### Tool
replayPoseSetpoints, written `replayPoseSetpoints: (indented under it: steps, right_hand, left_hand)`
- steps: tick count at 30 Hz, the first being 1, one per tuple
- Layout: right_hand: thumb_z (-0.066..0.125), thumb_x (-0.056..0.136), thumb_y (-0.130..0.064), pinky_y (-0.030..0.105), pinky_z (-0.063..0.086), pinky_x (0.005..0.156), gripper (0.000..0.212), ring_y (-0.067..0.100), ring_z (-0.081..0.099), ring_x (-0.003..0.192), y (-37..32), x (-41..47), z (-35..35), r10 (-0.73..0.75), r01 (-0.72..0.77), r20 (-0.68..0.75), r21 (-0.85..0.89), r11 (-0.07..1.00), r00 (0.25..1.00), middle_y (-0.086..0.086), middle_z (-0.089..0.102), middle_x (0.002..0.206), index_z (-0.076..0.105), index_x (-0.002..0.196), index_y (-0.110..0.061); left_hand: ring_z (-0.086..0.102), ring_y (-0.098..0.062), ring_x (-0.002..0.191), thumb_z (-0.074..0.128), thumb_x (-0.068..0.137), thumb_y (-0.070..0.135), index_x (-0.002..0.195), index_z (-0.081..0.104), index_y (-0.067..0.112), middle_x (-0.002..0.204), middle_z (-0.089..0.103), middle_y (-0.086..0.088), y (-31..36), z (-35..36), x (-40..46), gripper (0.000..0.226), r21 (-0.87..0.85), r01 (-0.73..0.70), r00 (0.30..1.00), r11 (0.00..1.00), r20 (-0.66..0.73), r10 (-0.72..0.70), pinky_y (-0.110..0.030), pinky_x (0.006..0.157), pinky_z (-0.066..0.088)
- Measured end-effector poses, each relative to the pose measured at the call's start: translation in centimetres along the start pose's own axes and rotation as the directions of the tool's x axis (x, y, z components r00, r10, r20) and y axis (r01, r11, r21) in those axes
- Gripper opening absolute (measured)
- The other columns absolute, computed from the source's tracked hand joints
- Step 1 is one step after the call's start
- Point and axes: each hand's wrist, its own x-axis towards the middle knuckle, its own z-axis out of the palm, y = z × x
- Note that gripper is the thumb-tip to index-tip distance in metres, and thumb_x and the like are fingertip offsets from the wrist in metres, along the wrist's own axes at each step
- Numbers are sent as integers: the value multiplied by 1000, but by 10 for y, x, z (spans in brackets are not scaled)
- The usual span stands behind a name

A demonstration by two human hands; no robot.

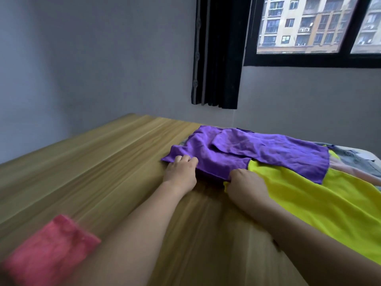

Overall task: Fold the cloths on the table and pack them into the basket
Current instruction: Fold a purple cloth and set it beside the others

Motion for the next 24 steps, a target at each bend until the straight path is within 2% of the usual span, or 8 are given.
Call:
replayPoseSetpoints:
  steps: [2, 4, 6, 9, 14, 17, 20, 24]
  right_hand:
    - [53, 84, -31, 34, 47, 76, 24, 30, 61, 102, 5, -3, -14, 4, -3, -24, 70, 998, 1000, 7, 67, 107, 66, 97, -16]
    - [54, 82, -31, 34, 47, 72, 21, 32, 62, 97, 9, -8, -34, 6, 5, -66, 156, 988, 998, 9, 68, 102, 65, 90, -15]
    - [56, 82, -28, 33, 42, 67, 17, 33, 61, 96, 13, -13, -59, 19, 5, -98, 232, 973, 995, 9, 68, 99, 65, 86, -14]
    - [57, 82, -20, 30, 38, 68, 12, 31, 61, 95, 18, -27, -104, 64, -9, -131, 385, 923, 989, 11, 68, 96, 67, 85, -14]
    - [51, 86, -17, 24, 39, 63, 13, 28, 58, 86, 31, -60, -185, 288, -30, -240, 718, 695, 927, 10, 65, 94, 63, 89, -14]
    - [52, 83, -19, 33, 48, 73, 14, 29, 62, 90, 36, -81, -223, 350, 24, -281, 809, 587, 894, 8, 66, 93, 63, 89, -15]
    - [54, 85, -17, 40, 52, 77, 13, 28, 63, 85, 37, -114, -257, 345, 73, -323, 814, 576, 881, 8, 68, 88, 65, 89, -14]
    - [54, 86, -13, 37, 49, 72, 13, 23, 59, 76, 36, -150, -298, 323, 108, -367, 789, 605, 872, 8, 66, 80, 63, 77, -14]
  left_hand:
    - [46, -32, 115, 38, 85, 3, 110, 51, 15, 120, 57, -10, 7, -20, -5, 30, -133, -11, 994, 991, -109, -4, -38, 92, 38]
    - [52, -37, 108, 36, 90, 4, 110, 50, 14, 113, 61, -13, 20, -50, -9, 26, -244, -15, 982, 970, -186, -31, -37, 81, 36]
    - [56, -38, 97, 36, 93, 8, 109, 49, 14, 104, 65, -15, 38, -85, -15, 21, -279, -30, 971, 960, -237, -39, -35, 72, 30]
    - [57, -34, 86, 36, 96, 12, 103, 48, 15, 94, 64, -10, 64, -135, -31, 14, -343, -102, 942, 934, -334, -20, -34, 68, 34]
    - [53, -18, 71, 38, 100, 15, 100, 49, 15, 84, 57, 1, 90, -200, -77, 11, -283, -242, 851, 928, -522, 62, -30, 59, 36]
    - [54, -19, 72, 41, 95, 16, 94, 49, 17, 85, 54, 2, 92, -208, -104, 8, -181, -235, 883, 955, -450, 132, -32, 58, 39]
    - [55, -22, 78, 42, 95, 25, 93, 56, 15, 91, 55, -2, 94, -207, -134, 17, -115, -143, 970, 983, -212, 117, -33, 60, 39]
    - [56, -18, 72, 45, 98, 27, 89, 56, 14, 82, 59, -2, 97, -243, -162, 19, -406, -20, 996, 914, -90, -18, -30, 54, 39]
